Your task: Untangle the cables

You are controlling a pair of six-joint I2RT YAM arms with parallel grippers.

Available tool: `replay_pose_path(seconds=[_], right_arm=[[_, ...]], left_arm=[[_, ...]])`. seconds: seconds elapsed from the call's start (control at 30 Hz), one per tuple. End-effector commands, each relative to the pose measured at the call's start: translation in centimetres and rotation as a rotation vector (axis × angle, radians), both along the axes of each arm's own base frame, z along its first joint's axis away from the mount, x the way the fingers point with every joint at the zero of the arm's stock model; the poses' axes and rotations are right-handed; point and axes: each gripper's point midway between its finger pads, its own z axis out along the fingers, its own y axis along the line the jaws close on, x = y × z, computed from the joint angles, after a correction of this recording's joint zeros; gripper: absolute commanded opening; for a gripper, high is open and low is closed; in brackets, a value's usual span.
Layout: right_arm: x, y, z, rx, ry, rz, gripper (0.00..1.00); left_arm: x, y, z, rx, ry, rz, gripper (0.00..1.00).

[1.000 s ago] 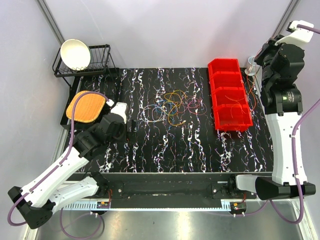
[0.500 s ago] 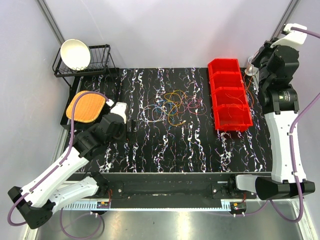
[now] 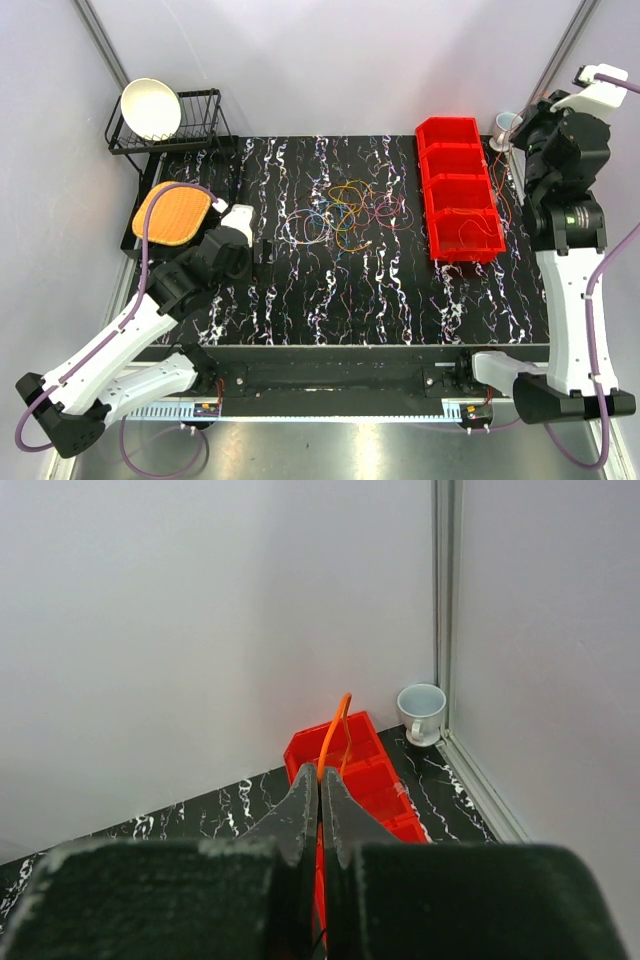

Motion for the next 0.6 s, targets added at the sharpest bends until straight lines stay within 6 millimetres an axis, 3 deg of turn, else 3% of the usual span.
replay_pose_path(seconds=[0.0, 0.37, 0.57], right_arm=[[-1.7, -0.8, 1.3, -0.010, -0.061, -0.036, 0.00], [-2.2, -1.0, -1.1, -0.012, -0.021, -0.045, 0.00], [-1.2, -1.0, -1.8, -0.014, -0.010, -0.048, 0.00]], left_arm=[[0.4, -0.5, 0.2, -0.014, -0.016, 0.002, 0.99], [0.4, -0.6, 0.1, -0.008, -0.015, -0.005, 0.99], [0.3, -0.6, 0.1, -0.008, -0.015, -0.008, 0.99]])
